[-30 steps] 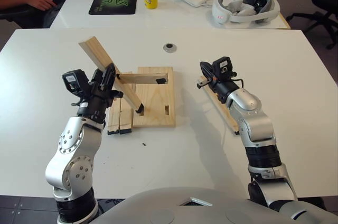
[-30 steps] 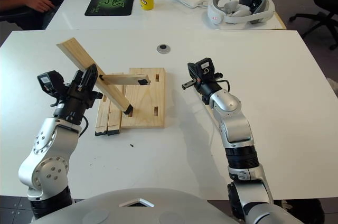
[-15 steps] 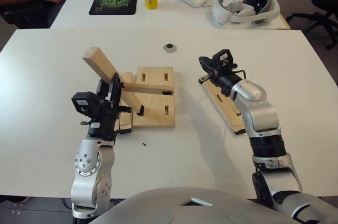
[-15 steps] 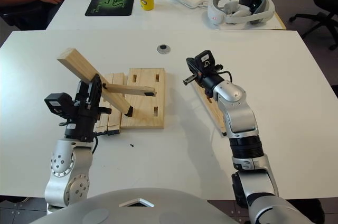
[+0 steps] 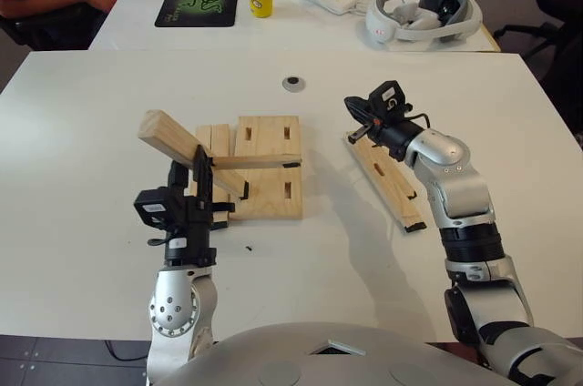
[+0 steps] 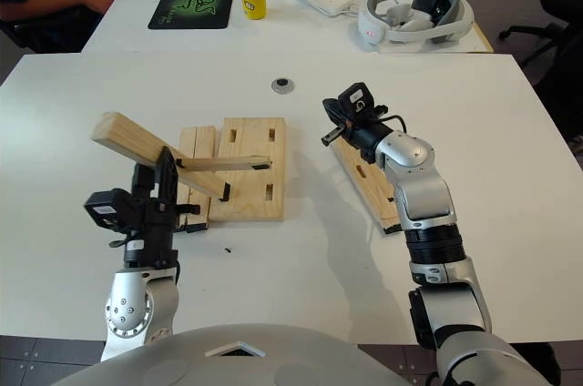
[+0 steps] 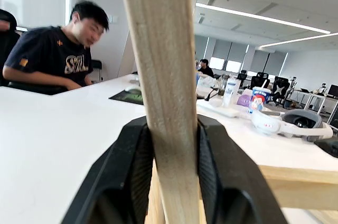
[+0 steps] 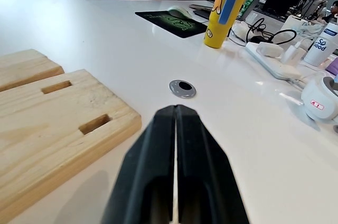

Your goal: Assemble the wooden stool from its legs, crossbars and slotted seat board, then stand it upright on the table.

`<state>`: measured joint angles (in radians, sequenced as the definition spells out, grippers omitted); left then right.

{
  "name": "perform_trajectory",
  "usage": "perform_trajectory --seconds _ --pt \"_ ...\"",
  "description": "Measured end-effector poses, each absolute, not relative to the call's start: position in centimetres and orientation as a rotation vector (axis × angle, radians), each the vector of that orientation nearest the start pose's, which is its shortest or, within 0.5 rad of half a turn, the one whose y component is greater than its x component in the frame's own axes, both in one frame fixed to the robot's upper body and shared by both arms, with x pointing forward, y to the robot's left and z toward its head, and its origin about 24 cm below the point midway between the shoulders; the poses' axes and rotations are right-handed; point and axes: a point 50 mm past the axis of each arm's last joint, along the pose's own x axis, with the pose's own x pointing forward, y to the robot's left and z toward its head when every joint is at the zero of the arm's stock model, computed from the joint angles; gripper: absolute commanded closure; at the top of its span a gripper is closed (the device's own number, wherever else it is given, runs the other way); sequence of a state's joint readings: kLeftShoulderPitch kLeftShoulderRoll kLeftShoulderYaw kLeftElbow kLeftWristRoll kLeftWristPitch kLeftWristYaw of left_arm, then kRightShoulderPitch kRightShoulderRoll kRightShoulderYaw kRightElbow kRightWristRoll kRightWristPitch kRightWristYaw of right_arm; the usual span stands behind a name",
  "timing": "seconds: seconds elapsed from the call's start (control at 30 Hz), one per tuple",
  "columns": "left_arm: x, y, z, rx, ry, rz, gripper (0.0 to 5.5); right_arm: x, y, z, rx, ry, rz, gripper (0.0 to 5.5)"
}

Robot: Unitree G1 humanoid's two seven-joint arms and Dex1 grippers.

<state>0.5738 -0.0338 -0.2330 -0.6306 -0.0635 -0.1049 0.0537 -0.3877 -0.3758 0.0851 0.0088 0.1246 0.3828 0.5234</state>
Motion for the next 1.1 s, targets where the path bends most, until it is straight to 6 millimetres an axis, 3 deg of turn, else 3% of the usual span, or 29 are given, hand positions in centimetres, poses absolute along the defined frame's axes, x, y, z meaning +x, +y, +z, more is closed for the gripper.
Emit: perform_trajectory --seconds 0.3,0.5,0.7,1.1 --pt "15.2 13.6 9.3 -0.198 -0.174 0.017 4.44 31.3 -15.6 11.4 -0.281 0.084 0.603 5.50" --pt "15.9 13.3 9.0 -0.037 -0.136 -0.100 4.44 31.3 -15.4 11.4 -0.270 0.071 0.582 5.50" --pt "16.1 13.9 9.1 0.018 -0.134 -0.151 4.44 30.8 -15.2 10.8 -0.242 0.074 0.551 5.50" --pt "17.5 15.9 9.2 -0.053 -0.115 -0.187 4.44 29.7 -14.9 10.2 -0.191 0.056 0.485 5.50"
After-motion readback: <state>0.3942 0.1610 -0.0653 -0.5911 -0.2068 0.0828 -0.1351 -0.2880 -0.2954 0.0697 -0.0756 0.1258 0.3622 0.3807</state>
